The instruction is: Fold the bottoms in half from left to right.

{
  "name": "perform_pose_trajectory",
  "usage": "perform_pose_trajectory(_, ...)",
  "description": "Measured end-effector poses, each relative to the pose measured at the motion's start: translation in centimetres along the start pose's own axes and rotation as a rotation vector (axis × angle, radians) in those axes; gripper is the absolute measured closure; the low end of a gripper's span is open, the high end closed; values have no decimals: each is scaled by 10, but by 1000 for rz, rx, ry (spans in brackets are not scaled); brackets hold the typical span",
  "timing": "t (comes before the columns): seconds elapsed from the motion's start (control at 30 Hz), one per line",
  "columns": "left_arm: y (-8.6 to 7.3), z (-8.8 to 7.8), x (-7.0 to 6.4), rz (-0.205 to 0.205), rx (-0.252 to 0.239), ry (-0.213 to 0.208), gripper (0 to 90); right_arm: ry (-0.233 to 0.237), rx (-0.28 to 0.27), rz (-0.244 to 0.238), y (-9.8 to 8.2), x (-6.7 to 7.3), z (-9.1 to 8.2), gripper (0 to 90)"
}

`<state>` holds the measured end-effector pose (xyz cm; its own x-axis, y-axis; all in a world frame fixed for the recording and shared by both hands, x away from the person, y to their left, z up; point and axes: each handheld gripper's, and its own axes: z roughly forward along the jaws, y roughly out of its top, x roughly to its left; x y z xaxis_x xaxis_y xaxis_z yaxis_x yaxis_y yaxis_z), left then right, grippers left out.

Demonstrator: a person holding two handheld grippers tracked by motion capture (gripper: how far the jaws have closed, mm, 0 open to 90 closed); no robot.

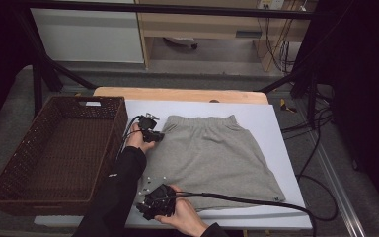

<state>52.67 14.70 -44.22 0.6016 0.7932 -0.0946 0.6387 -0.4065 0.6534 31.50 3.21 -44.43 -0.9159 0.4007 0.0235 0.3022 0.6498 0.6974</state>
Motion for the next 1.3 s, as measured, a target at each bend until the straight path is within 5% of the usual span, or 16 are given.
perform_pose_trajectory(0.83,0,0,1,-8,0,-2,789,-33,44,-71,2,-10,4,819)
perform_pose_trajectory(1.3,1,-1,1,-43,4,-3,808,-34,51,-79,3,-13,1,865)
